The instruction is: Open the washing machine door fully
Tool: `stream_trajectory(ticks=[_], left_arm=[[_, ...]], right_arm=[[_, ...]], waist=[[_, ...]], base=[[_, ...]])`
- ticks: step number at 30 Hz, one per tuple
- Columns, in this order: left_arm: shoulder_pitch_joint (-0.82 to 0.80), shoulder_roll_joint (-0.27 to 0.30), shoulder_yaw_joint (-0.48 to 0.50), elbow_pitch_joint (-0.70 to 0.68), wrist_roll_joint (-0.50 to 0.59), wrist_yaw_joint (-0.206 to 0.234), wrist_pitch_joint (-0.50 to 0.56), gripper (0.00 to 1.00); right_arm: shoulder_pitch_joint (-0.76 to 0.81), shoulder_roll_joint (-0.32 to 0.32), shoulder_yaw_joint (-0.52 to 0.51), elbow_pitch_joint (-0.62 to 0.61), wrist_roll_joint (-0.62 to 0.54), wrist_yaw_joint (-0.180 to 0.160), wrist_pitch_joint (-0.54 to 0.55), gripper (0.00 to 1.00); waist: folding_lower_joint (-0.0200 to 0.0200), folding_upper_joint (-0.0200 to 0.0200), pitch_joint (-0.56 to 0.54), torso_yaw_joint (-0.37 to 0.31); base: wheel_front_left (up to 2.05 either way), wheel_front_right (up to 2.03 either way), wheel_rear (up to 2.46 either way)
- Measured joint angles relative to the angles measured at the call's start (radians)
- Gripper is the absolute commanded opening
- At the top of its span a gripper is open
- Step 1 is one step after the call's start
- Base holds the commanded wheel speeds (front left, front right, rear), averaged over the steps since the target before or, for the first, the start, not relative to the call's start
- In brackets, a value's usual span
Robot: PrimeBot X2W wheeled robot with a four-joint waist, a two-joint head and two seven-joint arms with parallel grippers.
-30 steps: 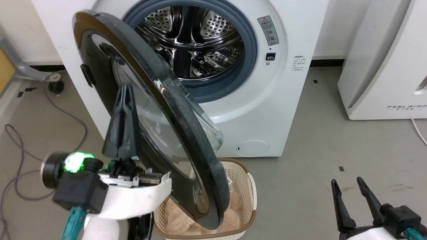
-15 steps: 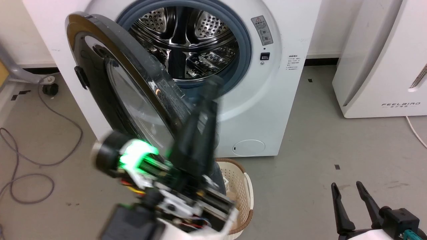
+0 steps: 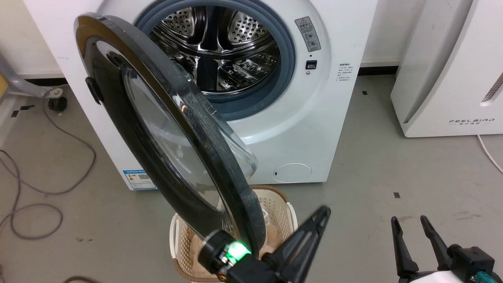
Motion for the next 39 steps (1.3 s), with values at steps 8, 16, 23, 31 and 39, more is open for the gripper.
stream_trajectory(ticks=[8, 16, 23, 31, 39], left_arm=[[0.006, -0.004, -0.023, 0.184, -0.016, 0.005, 0.008, 0.00], [-0.080, -0.021, 0.011, 0.376, -0.053, 0.067, -0.072, 0.00], [-0.155, -0.025, 0.004, 0.484, -0.117, 0.114, -0.103, 0.00], [-0.175, -0.026, -0.015, 0.568, -0.181, 0.157, -0.105, 0.00], [-0.164, -0.023, -0.013, 0.594, -0.197, 0.186, -0.075, 0.00]], right_arm=[[-0.012, 0.000, 0.010, 0.013, 0.002, 0.000, 0.000, 1.00], [-0.012, 0.000, 0.025, 0.027, 0.009, 0.000, 0.000, 1.00], [-0.013, 0.000, 0.033, 0.041, 0.020, 0.000, 0.000, 1.00], [-0.024, 0.000, 0.041, 0.044, 0.037, 0.000, -0.005, 1.00], [-0.023, 0.000, 0.043, 0.052, 0.044, 0.000, -0.009, 1.00]], waist=[[0.0000, 0.0000, -0.001, 0.001], [0.0000, 0.0000, -0.002, -0.011], [0.0000, 0.0000, 0.000, -0.022], [0.0000, 0.0000, -0.004, -0.022], [0.0000, 0.0000, -0.013, -0.011]], base=[[0.00, 0.00, 0.00], [0.00, 0.00, 0.00], [0.00, 0.00, 0.00], [0.00, 0.00, 0.00], [0.00, 0.00, 0.00]])
